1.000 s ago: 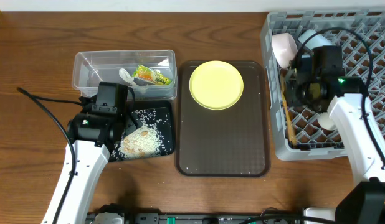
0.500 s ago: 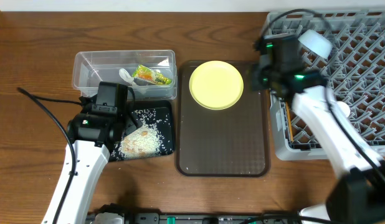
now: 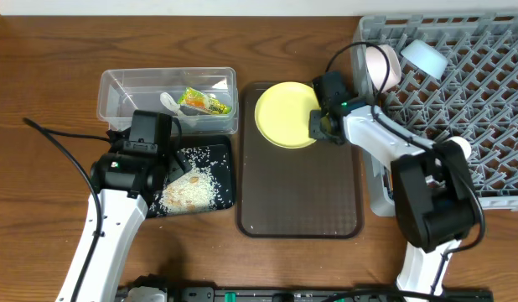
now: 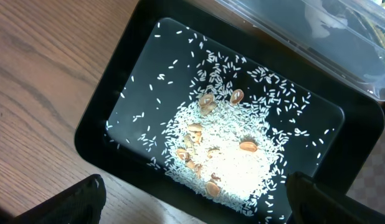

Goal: Sort waste into correct bins and load items into the dishwasher rack
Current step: 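Reach the right gripper to the yellow plate rim and grasp it, then lift the yellow plate and stand it upright in the rack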

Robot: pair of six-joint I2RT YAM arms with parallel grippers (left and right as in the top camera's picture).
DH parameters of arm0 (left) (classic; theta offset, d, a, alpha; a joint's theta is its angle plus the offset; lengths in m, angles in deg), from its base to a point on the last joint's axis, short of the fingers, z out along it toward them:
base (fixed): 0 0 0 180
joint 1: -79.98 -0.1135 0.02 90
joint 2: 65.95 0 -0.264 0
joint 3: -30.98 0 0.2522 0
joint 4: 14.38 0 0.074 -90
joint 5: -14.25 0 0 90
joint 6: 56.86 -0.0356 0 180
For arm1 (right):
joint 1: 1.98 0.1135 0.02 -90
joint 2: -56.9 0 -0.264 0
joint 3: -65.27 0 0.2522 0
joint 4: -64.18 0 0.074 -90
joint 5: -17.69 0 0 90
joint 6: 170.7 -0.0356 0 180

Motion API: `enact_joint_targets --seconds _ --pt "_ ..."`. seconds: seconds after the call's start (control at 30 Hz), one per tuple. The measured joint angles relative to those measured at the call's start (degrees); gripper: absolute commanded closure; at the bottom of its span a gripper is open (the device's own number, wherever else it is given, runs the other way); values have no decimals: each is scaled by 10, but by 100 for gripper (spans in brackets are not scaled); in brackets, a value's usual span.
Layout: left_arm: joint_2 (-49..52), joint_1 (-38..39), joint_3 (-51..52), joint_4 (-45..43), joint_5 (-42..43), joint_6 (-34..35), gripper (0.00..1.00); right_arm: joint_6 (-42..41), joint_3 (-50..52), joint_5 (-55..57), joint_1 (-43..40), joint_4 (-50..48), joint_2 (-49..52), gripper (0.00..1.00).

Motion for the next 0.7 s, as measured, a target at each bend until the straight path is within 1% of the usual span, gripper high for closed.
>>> enact_joint_targets --seconds 0.07,0.1,0.23,0.4,0.53,0.7 --pt "0 0 0 0 0 0 6 -15 -1 2 0 2 0 98" --pt "0 0 0 0 0 0 6 -18 -3 2 0 3 0 99" --pt "0 0 0 0 0 0 6 -30 -8 1 0 11 -2 99" --pt "0 0 0 3 0 0 6 -25 -7 2 -7 38 -24 99" --pt "0 0 0 5 0 0 6 9 -3 4 -30 51 -86 99" --pt "0 0 0 5 0 0 6 91 -3 31 -74 52 -217 99"
